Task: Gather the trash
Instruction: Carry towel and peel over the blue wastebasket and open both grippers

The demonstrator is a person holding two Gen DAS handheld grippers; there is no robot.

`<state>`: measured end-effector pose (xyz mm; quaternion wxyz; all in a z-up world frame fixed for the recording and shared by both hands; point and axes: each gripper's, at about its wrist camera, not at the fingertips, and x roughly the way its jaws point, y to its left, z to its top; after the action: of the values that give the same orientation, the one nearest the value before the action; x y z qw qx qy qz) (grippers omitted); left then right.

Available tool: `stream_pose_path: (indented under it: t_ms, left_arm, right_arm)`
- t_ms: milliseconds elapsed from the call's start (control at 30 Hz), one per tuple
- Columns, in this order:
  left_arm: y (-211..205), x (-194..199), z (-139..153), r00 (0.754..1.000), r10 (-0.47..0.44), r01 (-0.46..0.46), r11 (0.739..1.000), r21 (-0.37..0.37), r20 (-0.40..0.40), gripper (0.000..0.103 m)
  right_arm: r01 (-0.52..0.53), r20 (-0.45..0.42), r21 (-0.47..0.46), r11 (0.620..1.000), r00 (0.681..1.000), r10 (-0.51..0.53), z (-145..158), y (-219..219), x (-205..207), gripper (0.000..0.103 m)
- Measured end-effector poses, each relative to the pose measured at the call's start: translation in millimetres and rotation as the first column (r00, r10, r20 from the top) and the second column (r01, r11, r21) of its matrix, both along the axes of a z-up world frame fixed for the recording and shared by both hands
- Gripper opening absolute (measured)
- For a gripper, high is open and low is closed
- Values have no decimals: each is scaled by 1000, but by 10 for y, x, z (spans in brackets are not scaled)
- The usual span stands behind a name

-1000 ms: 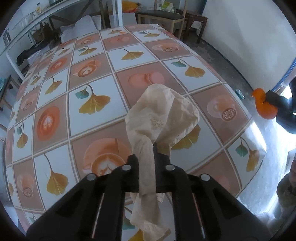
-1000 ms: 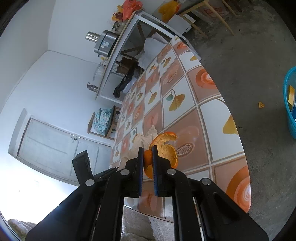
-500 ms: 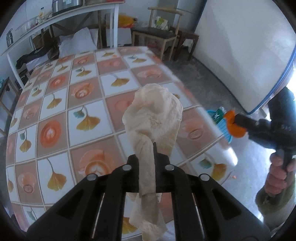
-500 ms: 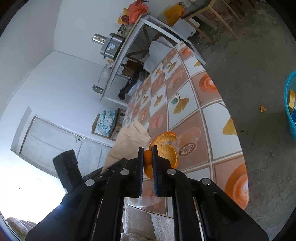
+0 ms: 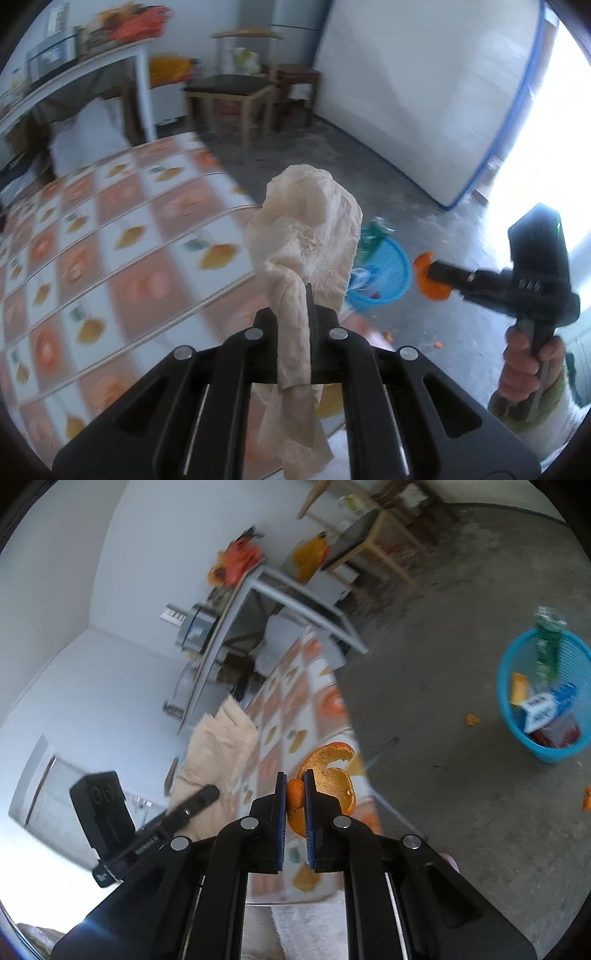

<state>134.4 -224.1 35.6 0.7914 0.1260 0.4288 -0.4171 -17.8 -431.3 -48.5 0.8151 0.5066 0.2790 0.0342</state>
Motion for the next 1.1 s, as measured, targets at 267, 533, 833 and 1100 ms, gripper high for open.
stream_pose_path:
  t_ms: [267, 533, 833, 1100]
  left_arm:
    - [-975, -146, -211, 982, -167, 171, 984, 52, -88, 5]
    - [-1965, -128, -659, 952, -232, 264, 952, 156, -197, 5]
    - [-2882, 47, -1370, 925, -212, 299, 918, 261, -315, 5]
    - [-3485, 240, -1808, 918, -196, 292, 922, 254, -344, 29]
  right_arm:
    - [227, -57, 37, 973, 973, -225, -290, -529, -700, 9]
    - [339, -129, 63, 939, 935, -329, -685, -1073, -850, 9]
    - [408, -255, 113, 906, 893, -371, -1395, -1683, -507, 9]
    - [458, -367, 116, 882, 844, -390, -2046, -2145, -184, 15]
